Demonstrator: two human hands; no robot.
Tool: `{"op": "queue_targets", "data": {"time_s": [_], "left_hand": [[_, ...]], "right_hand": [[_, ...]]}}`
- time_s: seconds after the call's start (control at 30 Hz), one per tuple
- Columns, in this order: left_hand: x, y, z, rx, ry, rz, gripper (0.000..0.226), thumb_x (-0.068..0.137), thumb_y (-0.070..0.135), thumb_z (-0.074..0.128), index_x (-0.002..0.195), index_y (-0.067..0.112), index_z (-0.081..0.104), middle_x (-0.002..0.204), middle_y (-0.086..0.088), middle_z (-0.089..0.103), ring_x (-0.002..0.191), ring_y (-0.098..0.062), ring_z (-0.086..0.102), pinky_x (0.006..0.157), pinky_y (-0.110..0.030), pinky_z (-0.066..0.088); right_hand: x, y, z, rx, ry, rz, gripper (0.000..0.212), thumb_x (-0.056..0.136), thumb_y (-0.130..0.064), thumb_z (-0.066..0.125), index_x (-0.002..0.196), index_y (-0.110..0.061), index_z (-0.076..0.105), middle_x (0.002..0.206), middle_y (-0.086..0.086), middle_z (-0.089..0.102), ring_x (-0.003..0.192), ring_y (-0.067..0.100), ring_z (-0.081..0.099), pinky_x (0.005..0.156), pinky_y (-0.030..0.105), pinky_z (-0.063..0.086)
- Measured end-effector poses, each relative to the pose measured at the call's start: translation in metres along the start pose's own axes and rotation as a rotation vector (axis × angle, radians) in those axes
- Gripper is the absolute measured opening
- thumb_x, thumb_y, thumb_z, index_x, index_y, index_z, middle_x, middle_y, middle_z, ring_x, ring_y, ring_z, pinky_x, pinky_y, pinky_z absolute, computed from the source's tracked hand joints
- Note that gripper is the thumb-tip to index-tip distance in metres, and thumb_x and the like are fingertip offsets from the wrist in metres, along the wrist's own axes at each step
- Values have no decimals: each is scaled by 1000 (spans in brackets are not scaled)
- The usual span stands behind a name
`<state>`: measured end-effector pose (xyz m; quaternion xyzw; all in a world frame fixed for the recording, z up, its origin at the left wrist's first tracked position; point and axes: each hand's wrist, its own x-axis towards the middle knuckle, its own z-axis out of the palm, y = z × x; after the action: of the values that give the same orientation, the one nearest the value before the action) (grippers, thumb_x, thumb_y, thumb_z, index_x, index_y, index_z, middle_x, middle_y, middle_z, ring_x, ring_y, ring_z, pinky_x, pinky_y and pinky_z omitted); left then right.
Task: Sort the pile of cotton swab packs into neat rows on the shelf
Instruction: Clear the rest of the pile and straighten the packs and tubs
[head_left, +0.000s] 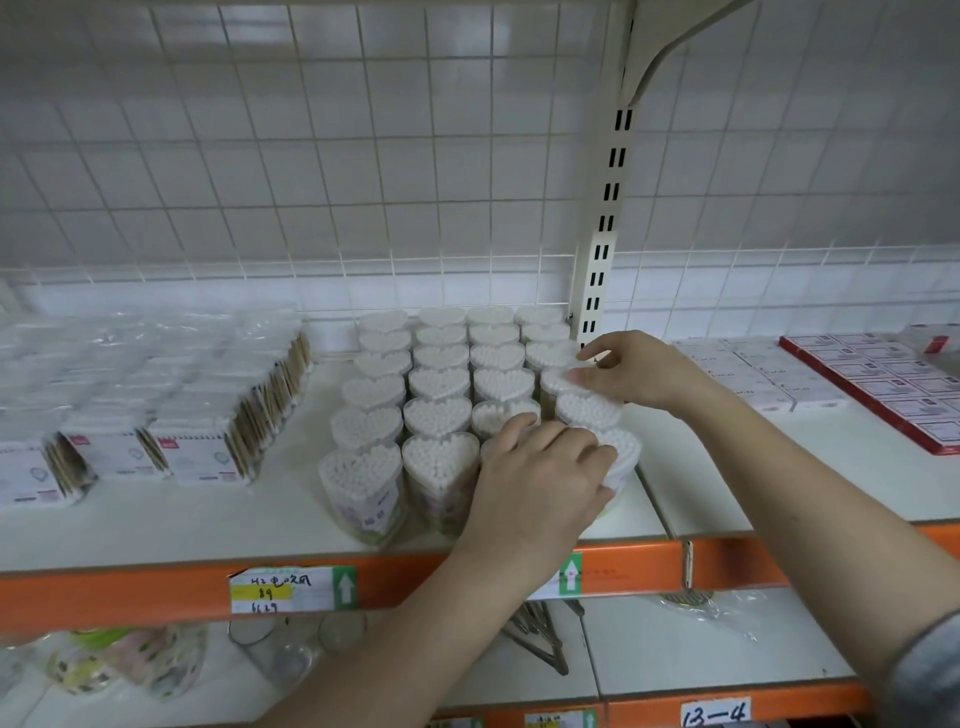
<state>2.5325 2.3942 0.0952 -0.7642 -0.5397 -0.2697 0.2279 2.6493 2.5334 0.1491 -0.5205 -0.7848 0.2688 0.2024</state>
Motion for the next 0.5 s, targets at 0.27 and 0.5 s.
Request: {"op": "queue_targets", "data": {"time_s": [0.27, 0.5], "left_hand": [[-1, 0, 0, -34, 33, -25, 26, 80, 37, 48, 85, 25, 71, 84, 10, 68, 79, -13, 63, 88, -29, 36], [-3, 0, -1, -30, 15, -51, 27, 81, 37, 49, 88, 24, 71, 87, 11, 68, 82, -12, 63, 88, -28, 37]], "right_hand": [[9, -1, 8, 52, 43, 34, 41, 75, -45, 74, 98, -14, 60, 87, 0, 58, 68, 12, 51, 63, 26, 42], [10, -2, 0, 76, 2, 42, 41, 80, -46, 69, 99, -11, 59, 95, 10, 67, 76, 19, 59, 74, 33, 48]]}}
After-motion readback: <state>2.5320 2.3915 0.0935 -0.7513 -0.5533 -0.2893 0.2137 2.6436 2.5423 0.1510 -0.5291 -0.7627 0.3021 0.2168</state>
